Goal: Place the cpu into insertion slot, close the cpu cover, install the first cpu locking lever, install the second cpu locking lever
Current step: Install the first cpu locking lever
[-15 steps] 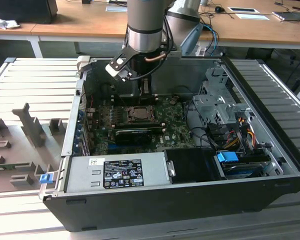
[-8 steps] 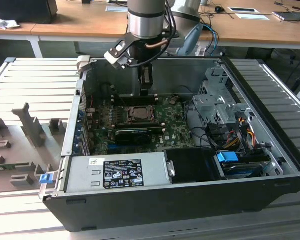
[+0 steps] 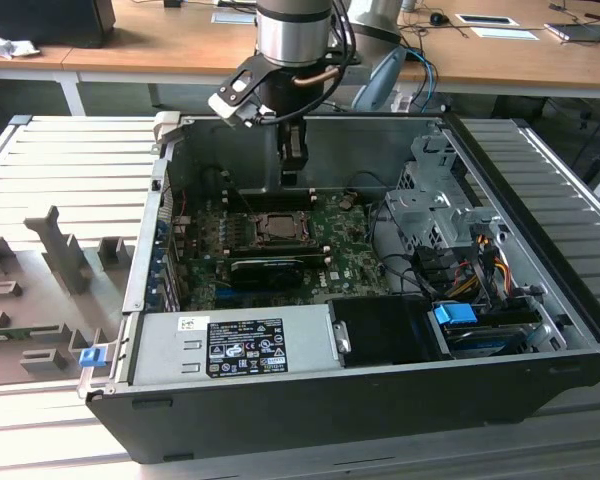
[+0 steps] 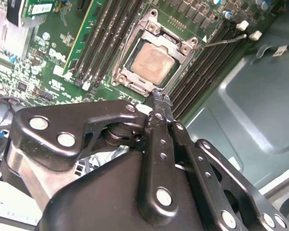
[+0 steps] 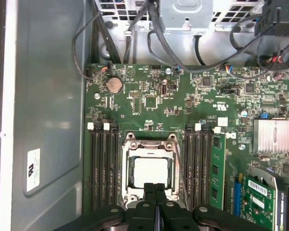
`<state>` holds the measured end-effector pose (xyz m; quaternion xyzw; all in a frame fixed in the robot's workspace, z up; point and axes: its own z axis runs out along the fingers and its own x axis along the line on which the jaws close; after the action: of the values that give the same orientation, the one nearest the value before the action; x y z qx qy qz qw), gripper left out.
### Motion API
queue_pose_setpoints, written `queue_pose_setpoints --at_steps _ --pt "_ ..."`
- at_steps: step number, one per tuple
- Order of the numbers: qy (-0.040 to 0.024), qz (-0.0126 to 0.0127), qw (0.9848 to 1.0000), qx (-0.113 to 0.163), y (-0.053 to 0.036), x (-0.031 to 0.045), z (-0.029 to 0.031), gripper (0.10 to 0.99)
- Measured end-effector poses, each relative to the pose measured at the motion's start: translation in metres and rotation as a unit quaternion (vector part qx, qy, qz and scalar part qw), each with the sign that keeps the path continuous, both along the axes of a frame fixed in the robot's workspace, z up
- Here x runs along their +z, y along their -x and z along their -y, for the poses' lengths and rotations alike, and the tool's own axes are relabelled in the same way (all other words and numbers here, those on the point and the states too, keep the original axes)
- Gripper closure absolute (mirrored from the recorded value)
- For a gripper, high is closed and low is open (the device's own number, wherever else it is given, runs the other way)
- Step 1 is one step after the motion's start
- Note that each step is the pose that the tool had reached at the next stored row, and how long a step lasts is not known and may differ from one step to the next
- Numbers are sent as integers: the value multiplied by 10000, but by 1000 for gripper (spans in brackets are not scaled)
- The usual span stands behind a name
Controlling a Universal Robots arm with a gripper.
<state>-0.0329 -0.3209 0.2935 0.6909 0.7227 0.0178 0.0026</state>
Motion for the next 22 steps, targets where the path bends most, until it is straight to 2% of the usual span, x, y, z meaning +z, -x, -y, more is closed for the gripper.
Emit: queue_pose_setpoints --at_steps 3,5,8,9,17,20,22 --pt "0 0 9988 487 -1 0 0 980" --pt "0 0 9980 630 -1 0 0 980" --pt "0 0 9957 926 -1 0 0 980" --pt "0 0 9935 1135 -1 0 0 980" --pt "0 0 9874 1585 -2 -2 0 980" --pt "0 0 9833 1818 -2 -3 0 980" --pt "0 0 9771 2128 -2 -3 0 980"
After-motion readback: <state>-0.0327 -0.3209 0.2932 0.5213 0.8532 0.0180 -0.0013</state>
